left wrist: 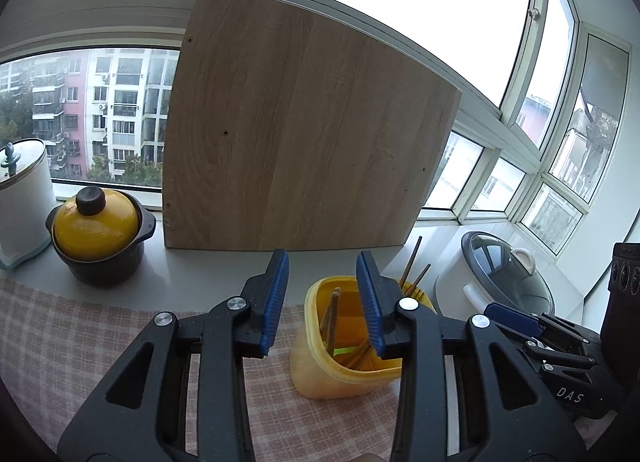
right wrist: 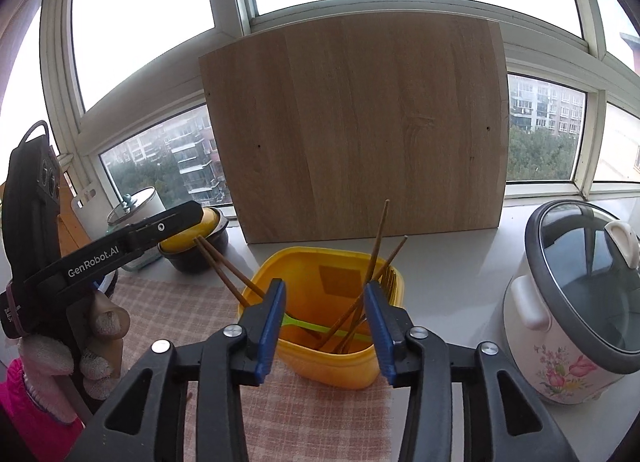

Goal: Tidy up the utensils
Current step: 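Withdraw both open grippers back to the metal spoon and chopsticks on the cloth, then grasp a wooden chopstick with the left gripper while the right gripper grasps the metal spoon, then carry the chopstick with the left gripper while the right gripper carries the spoon toward the yellow container, then lower the chopstick and spoon into the yellow container and open both grippers, then withdraw both open grippers from the container toward the last chopstick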

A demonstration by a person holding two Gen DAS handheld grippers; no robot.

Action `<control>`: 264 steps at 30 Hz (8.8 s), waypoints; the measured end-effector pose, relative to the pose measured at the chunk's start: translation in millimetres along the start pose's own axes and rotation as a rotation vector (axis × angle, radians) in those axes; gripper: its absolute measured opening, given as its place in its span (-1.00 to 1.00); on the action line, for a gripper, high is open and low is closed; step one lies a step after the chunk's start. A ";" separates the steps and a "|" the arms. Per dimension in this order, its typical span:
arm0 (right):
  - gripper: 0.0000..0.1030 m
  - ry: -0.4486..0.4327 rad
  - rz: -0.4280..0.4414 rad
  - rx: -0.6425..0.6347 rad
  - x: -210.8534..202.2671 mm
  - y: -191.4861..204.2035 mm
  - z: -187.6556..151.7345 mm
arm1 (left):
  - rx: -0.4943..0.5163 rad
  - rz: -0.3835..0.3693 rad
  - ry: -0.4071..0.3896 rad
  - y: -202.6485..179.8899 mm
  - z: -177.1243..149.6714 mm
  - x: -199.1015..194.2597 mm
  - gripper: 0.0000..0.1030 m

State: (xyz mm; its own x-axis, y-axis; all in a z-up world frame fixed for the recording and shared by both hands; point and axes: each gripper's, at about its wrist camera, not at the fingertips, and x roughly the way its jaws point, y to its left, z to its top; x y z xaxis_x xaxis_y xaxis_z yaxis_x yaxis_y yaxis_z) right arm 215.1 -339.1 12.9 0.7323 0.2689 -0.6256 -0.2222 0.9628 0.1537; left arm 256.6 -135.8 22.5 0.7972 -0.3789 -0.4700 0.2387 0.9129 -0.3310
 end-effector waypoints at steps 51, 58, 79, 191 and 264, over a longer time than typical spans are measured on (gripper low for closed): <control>0.06 0.491 0.396 -0.023 110.6 143.3 -117.4 | -0.416 0.096 0.478 173.2 -203.7 -98.7 -0.08; -0.08 0.556 0.383 -0.073 152.5 167.2 -123.1 | -0.460 0.111 0.494 177.3 -210.6 -85.2 -0.08; -0.32 0.633 0.396 -0.080 205.8 186.7 -128.1 | -0.518 0.101 0.484 183.3 -215.2 -74.3 -0.19; -1.00 -0.224 -0.097 -0.171 -28.5 -0.7 49.6 | -0.081 -0.068 -0.006 -20.8 71.5 8.0 -0.96; 0.39 -0.064 0.062 0.034 -0.8 4.3 -25.8 | 0.085 0.028 0.124 18.1 23.1 -8.5 -0.42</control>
State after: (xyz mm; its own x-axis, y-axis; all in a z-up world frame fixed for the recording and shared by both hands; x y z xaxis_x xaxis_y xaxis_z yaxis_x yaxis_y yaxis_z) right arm 197.0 -335.9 -5.7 0.7578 0.3277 -0.5642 -0.2468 0.9444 0.2170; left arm 267.0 -112.6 39.3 0.7309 -0.3641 -0.5773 0.2675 0.9310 -0.2485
